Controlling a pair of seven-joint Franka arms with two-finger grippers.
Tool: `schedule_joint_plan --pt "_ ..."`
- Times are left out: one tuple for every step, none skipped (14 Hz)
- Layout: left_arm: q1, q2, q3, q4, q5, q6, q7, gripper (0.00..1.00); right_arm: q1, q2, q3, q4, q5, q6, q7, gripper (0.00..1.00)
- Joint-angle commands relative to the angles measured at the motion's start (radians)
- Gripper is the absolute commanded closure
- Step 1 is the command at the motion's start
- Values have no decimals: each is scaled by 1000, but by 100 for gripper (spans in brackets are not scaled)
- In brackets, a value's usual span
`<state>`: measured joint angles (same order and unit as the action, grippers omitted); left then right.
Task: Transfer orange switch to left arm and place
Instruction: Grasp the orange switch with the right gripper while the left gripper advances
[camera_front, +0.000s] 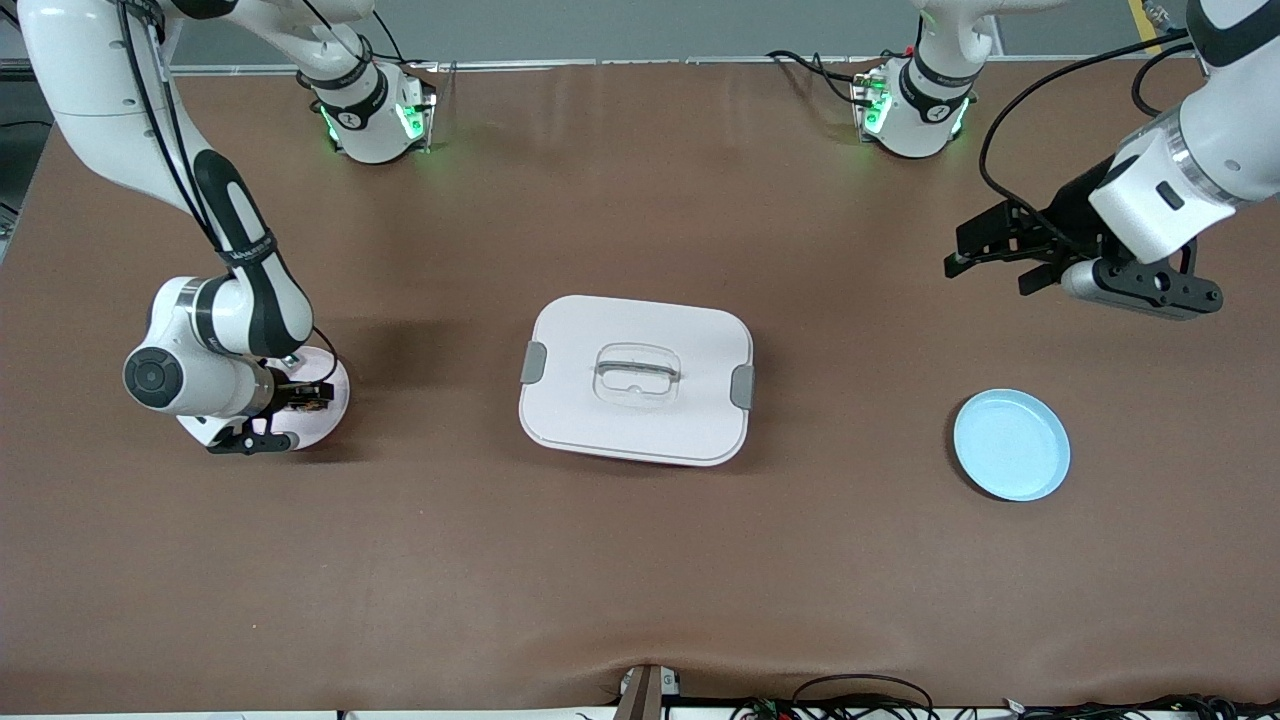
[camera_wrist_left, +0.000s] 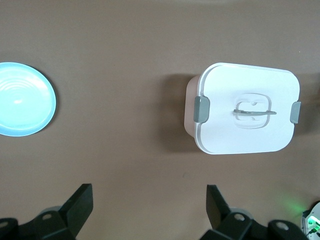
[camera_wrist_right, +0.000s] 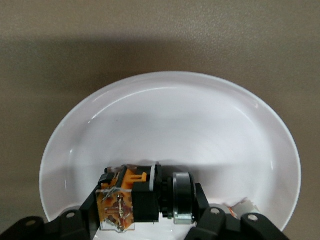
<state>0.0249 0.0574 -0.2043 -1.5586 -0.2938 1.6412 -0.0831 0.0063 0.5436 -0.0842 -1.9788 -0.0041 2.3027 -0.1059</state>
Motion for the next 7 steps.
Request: schedule_joint_plan --pt "-23 22 -6 6 -15 17 -3 0 -2 -8 3 -8 16 7 -20 92" --pt "-32 24 -6 6 -13 26 -4 0 -2 -8 1 -6 16 7 -20 91" --pt "-34 25 -6 6 -13 28 -6 0 0 -11 3 -6 16 4 -18 91" --pt "-34 27 -6 6 -13 29 -6 0 4 -19 1 -5 16 -5 -18 91" --pt "-34 27 -6 6 -13 34 -6 0 7 -27 1 -2 16 -15 -18 91" --pt "-34 38 -6 8 -13 35 -4 0 11 -45 1 12 15 -51 -18 91" --pt "-34 39 -6 8 -13 35 -4 0 17 -62 1 26 15 -99 -17 91"
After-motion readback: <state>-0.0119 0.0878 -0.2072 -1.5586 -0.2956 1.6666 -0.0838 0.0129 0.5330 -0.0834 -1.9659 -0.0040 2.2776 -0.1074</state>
